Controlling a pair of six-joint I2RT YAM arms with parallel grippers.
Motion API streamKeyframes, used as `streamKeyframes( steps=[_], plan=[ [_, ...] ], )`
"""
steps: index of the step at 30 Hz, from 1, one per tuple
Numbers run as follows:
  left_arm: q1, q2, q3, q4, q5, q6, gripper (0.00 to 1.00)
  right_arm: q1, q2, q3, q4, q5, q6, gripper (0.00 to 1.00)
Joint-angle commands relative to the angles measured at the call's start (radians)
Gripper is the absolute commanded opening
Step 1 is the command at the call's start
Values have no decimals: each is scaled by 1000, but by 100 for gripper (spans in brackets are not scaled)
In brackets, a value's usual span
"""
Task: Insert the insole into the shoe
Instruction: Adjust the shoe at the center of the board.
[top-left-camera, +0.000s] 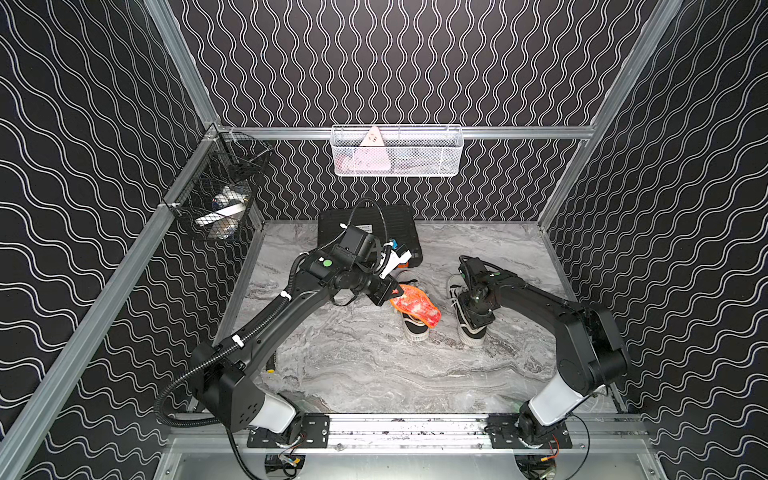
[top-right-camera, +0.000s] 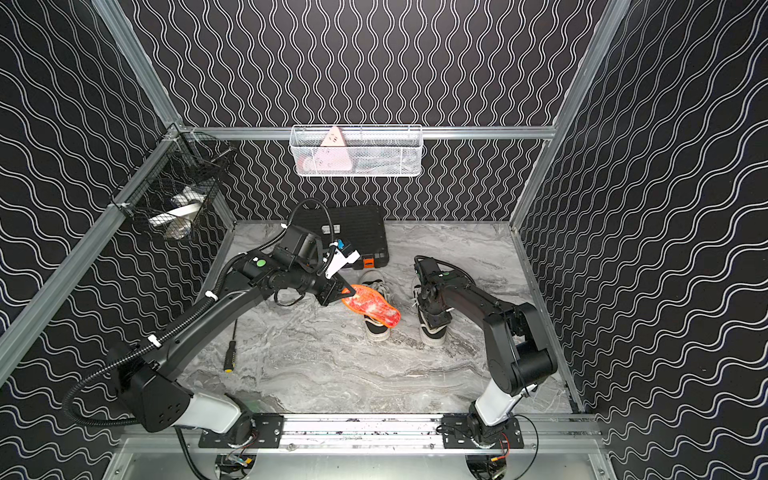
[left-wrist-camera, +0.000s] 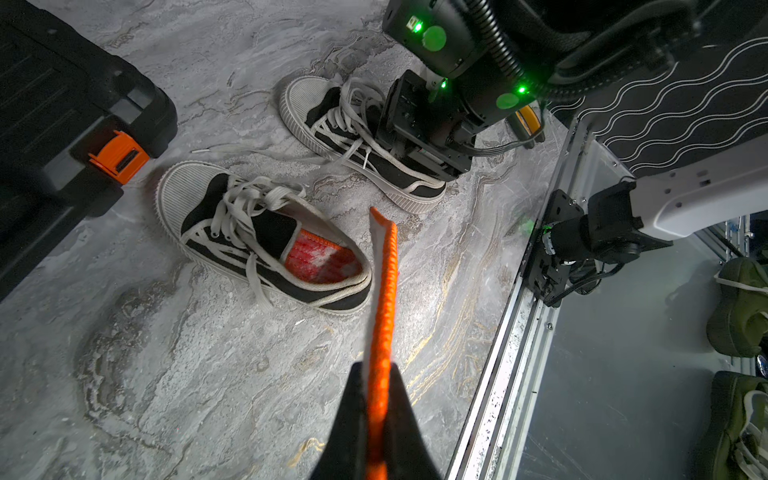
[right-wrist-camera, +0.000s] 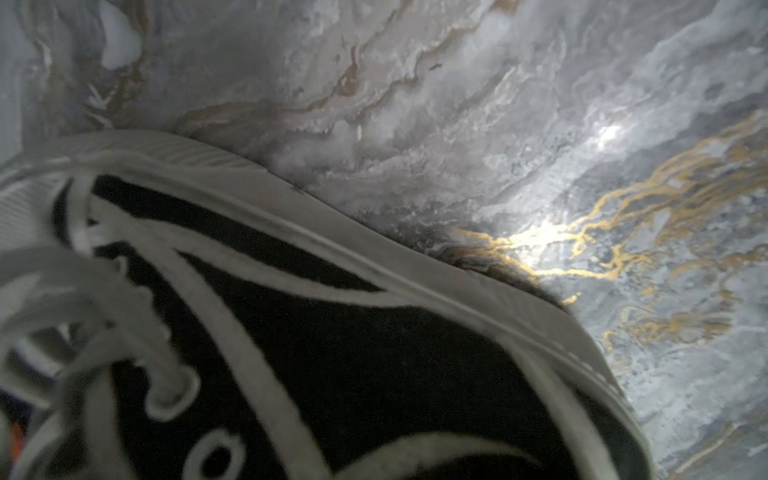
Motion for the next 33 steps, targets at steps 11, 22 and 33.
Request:
streamKeyframes(
  steps=[11, 22, 33],
  plan=[
    [2, -21, -7, -11, 4, 12, 0, -40, 84, 34, 105, 125, -108, 22],
    [3, -22, -29, 19, 25, -6, 0, 26, -64, 133, 45, 224, -309, 7],
    [4, -26, -42, 19, 18, 2, 0, 33, 34, 284, -21, 303, -465, 9]
  ],
)
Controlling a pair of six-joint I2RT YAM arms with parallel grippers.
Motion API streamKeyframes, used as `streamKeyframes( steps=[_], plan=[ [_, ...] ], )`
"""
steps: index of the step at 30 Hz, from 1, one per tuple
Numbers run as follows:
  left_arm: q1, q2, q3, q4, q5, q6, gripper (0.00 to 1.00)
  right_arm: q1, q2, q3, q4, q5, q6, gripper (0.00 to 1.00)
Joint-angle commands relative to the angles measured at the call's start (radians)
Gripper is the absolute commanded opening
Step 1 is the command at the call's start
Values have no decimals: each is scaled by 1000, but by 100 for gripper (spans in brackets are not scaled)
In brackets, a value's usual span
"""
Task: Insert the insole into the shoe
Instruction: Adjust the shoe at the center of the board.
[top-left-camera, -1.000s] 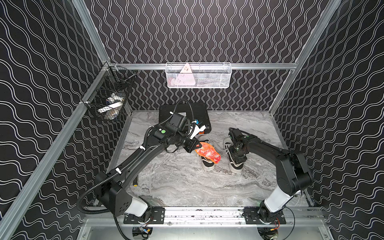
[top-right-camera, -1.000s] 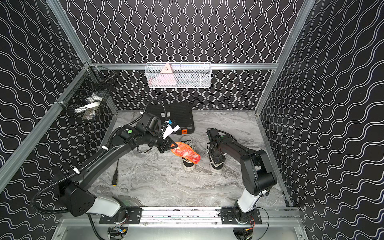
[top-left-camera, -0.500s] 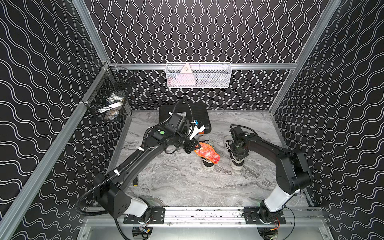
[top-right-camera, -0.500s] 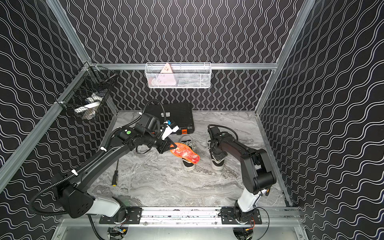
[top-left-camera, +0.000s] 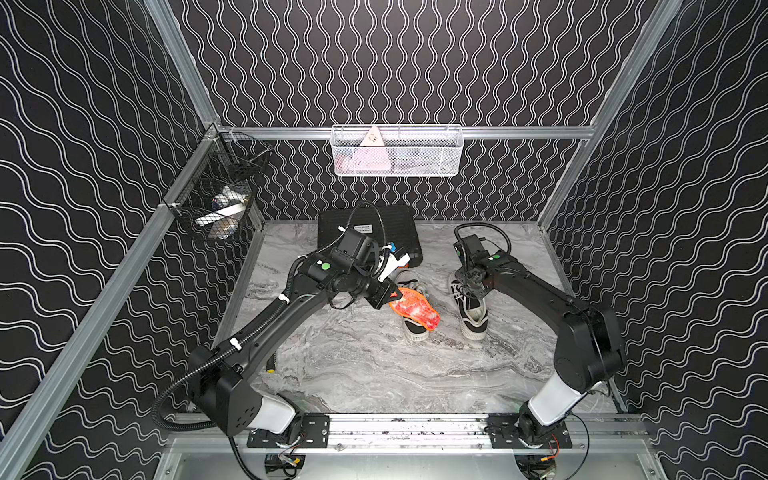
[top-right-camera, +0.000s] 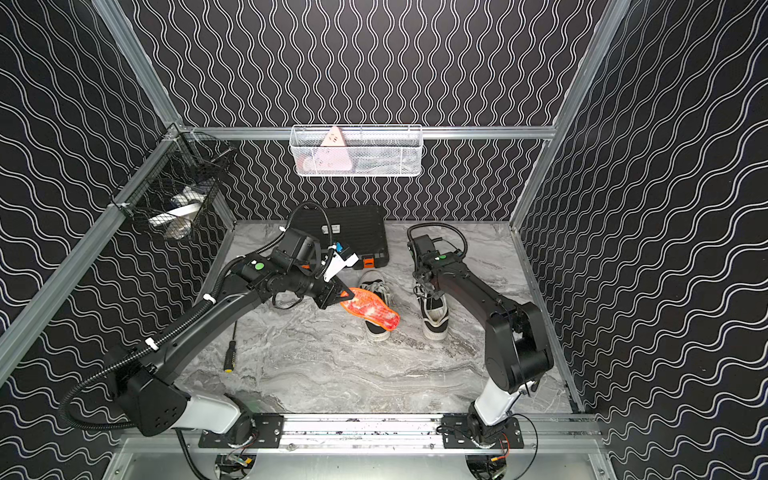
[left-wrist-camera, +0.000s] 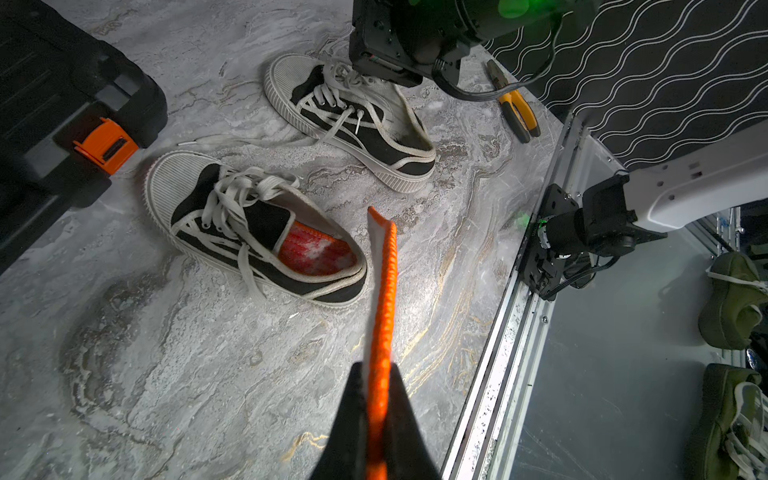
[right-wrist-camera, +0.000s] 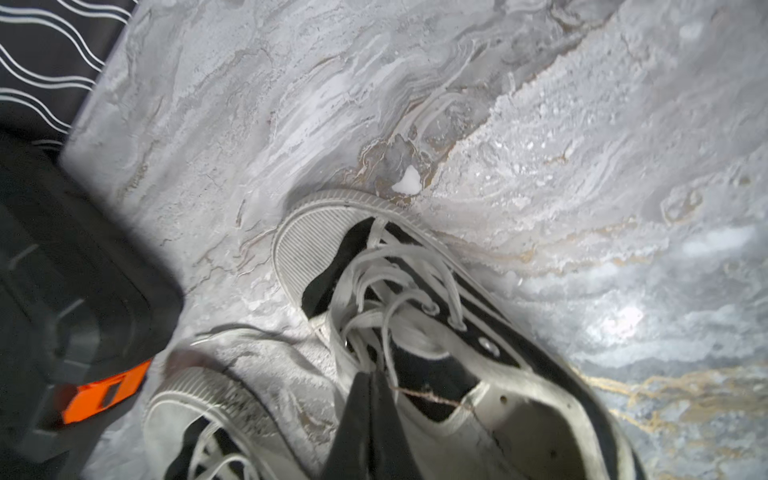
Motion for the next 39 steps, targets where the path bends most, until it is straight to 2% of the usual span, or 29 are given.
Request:
streamKeyframes(
  steps=[1, 3, 9, 12, 13, 14, 18, 23, 28, 33, 39],
  plan=[
    [2, -6, -3, 11, 9, 4, 0, 1, 6, 43, -41, 47, -62, 13],
    [1, -9, -8, 13, 4, 7, 0, -1, -13, 25, -53, 26, -57, 15],
    [1, -6, -15, 21, 11, 3, 0, -26, -98, -118, -57, -7, 18, 12],
    [1, -3, -14, 26, 18, 2, 0, -35, -144, -147, -75, -23, 15, 19],
    [2, -1, -12, 26, 17, 3, 0, -35, -153, -147, -95, -35, 23, 26],
    [2, 1, -11, 26, 17, 1, 0, -34, -160, -149, -113, -48, 43, 32],
    [2, 3, -8, 31, 22, -3, 0, -30, -173, -187, -87, -130, 137, 42],
    [2, 7, 28, 37, 32, -17, 0, -20, -98, -202, -87, -168, 268, 53],
    [1, 9, 70, 23, 36, -15, 0, -19, -43, -224, -34, -153, 335, 55],
    [2, 1, 56, 14, 25, -2, 0, -40, 24, -201, 3, -119, 360, 60],
    [3, -7, 23, 15, 34, -5, 0, -89, 114, -151, 46, -121, 298, 60]
  ],
)
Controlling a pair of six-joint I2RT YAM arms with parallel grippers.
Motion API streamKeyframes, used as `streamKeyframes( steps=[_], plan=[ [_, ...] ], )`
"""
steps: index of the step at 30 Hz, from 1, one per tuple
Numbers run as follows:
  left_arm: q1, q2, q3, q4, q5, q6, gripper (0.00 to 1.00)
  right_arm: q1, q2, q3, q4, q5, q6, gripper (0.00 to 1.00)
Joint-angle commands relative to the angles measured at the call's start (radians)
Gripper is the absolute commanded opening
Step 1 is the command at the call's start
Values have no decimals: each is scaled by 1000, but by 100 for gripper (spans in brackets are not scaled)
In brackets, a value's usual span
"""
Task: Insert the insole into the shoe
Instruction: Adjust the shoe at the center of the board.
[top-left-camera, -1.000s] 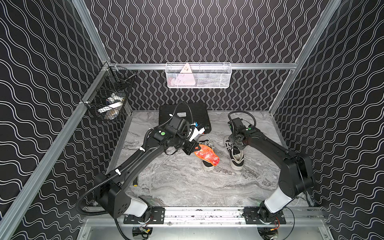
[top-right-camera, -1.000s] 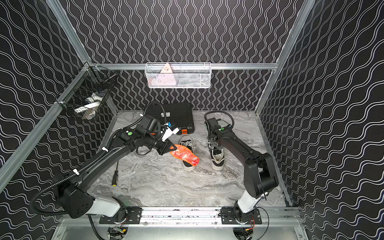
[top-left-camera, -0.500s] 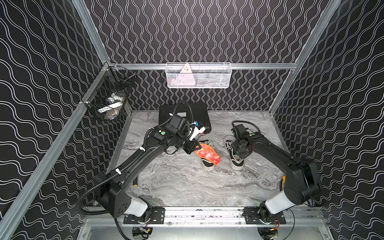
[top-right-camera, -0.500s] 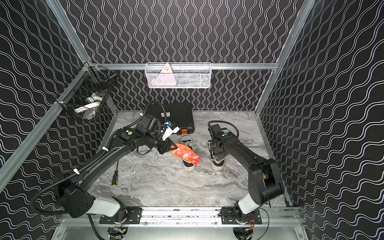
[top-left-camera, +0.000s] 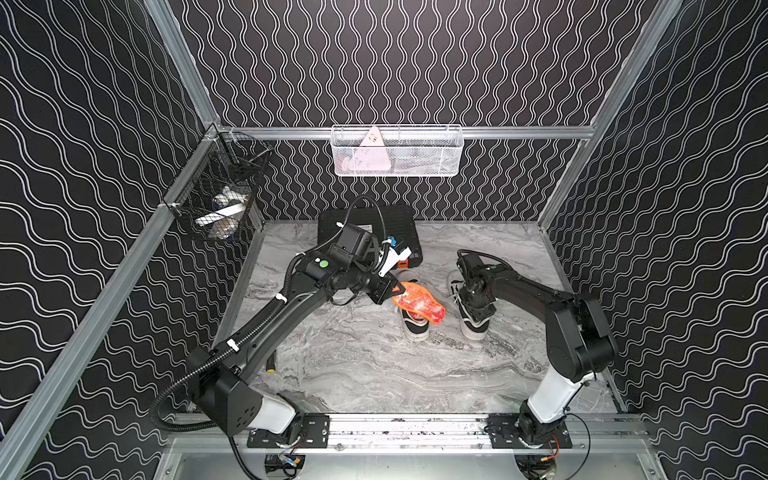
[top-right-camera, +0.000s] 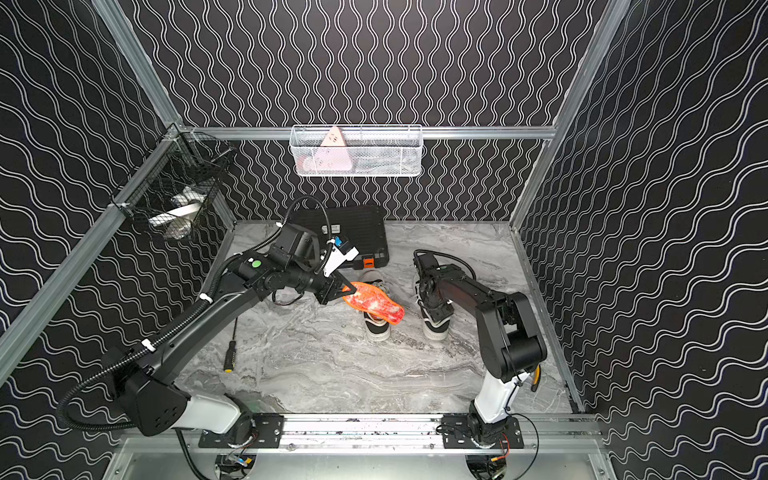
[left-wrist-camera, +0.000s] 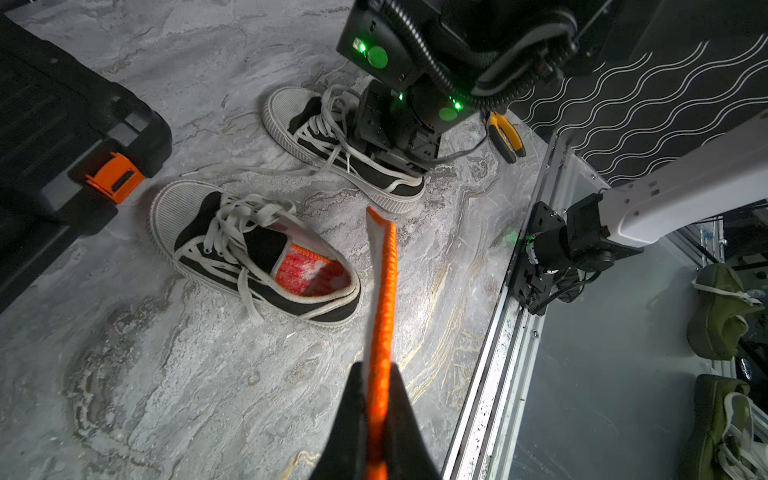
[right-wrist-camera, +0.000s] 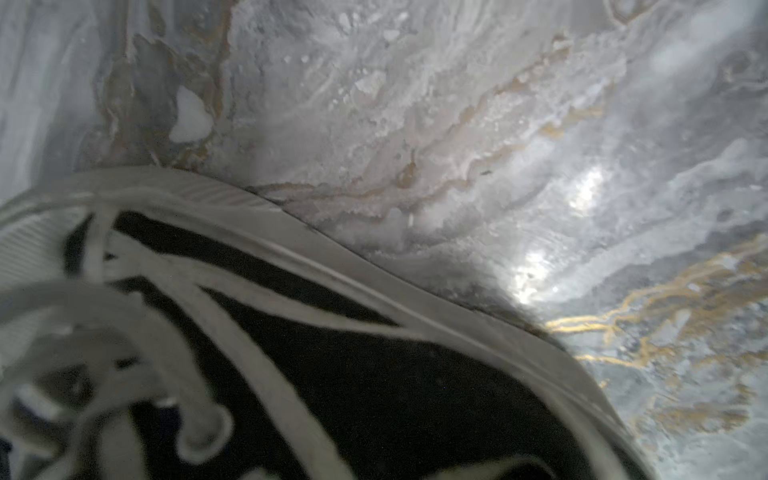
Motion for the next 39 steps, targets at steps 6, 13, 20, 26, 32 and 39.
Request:
streamKeyframes(
  steps=[6, 13, 20, 26, 32, 39],
  plan=[
    [4, -15, -7, 7, 22, 9, 0, -31, 38, -30, 89, 29, -46, 45],
    [8, -11, 6, -6, 21, 20, 0, -31, -44, -13, 88, 41, -152, 12],
    [8, -18, -10, 12, 27, 7, 0, 1, -114, 42, 28, 105, -269, 8],
    [9, -23, -10, 3, 21, 12, 0, 48, -143, 29, 17, 109, -275, 8],
    [9, -27, -17, 2, 16, 17, 0, 40, -173, -7, -23, 101, -262, 28],
    [9, -11, 1, -1, 22, 17, 0, 9, -173, -105, 48, -8, -177, 51]
  ],
)
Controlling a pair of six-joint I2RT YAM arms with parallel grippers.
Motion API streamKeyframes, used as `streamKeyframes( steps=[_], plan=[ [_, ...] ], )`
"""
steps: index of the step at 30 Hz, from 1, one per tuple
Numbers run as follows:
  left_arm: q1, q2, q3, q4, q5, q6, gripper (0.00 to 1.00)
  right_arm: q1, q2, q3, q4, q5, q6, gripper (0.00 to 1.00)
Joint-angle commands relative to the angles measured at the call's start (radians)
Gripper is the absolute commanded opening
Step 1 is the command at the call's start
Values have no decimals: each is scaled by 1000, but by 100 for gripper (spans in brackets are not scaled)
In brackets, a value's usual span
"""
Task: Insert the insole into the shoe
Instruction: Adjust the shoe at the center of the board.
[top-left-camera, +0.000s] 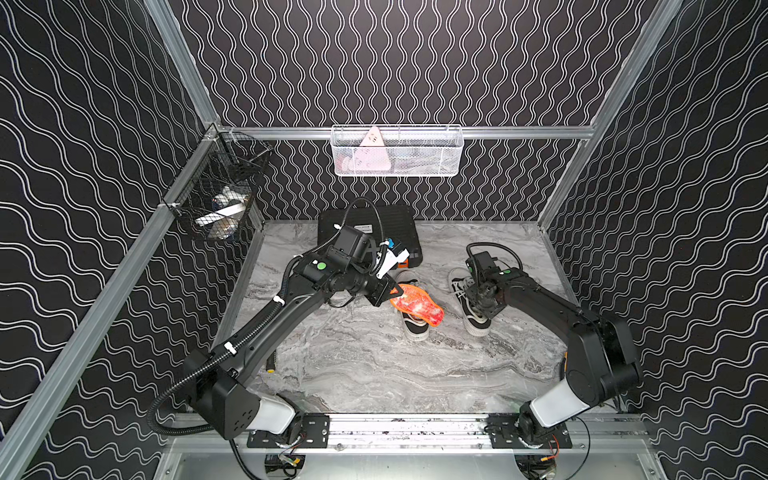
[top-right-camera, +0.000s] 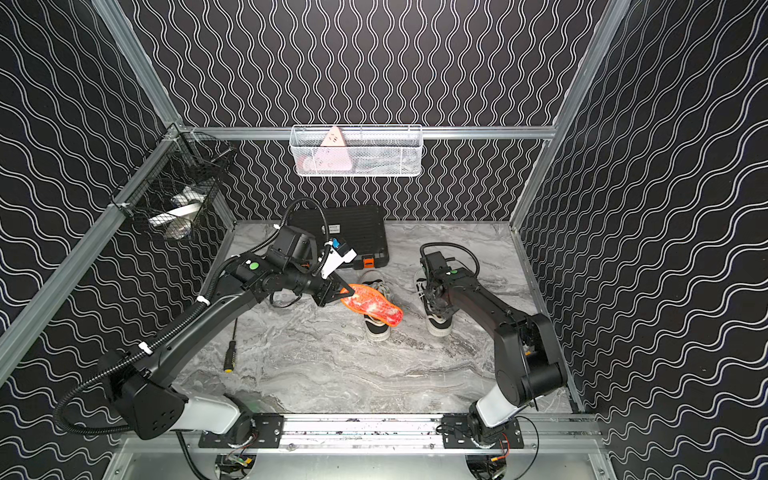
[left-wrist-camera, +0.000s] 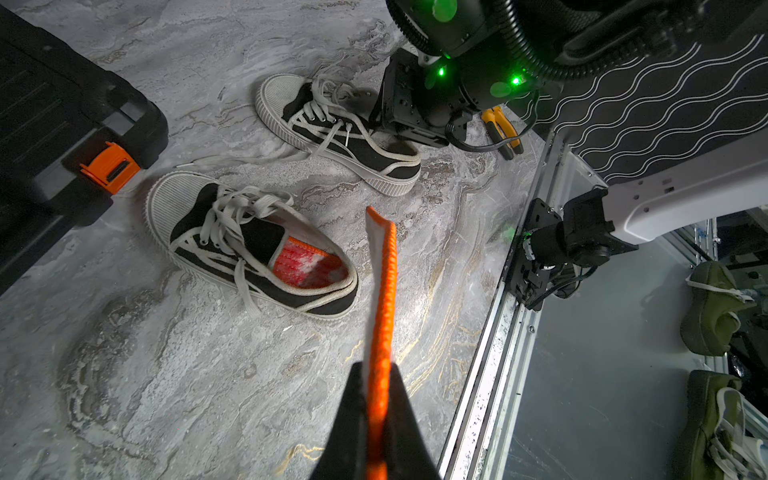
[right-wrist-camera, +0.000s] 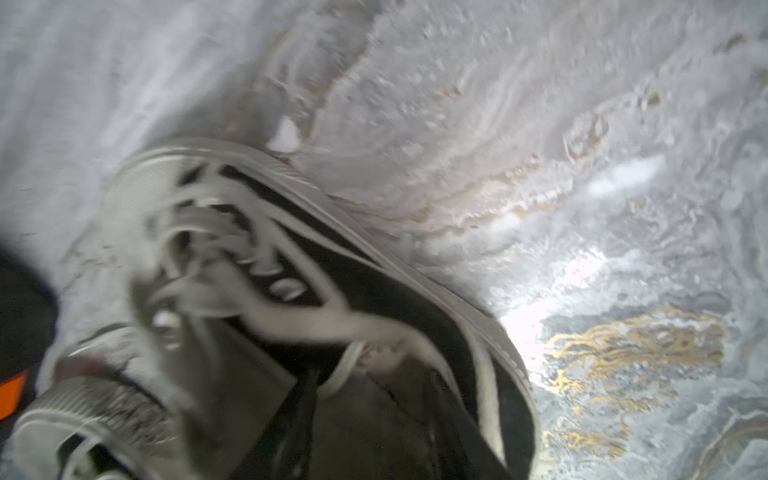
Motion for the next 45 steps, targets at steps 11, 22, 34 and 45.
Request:
streamKeyframes(
  steps=[11, 22, 34, 45],
  plan=[
    [1, -7, 5, -4, 7, 24, 0, -60, 229, 109, 130, -127, 17, 58],
    [1, -17, 11, -14, -15, 32, 0, -74, 365, 129, 107, -182, -5, 28],
    [2, -30, -6, 2, -22, 11, 0, -78, 216, 182, 48, -98, -203, 6],
    [2, -16, 3, 17, -8, -9, 0, -71, 82, 156, 3, -83, -267, 5]
  ],
)
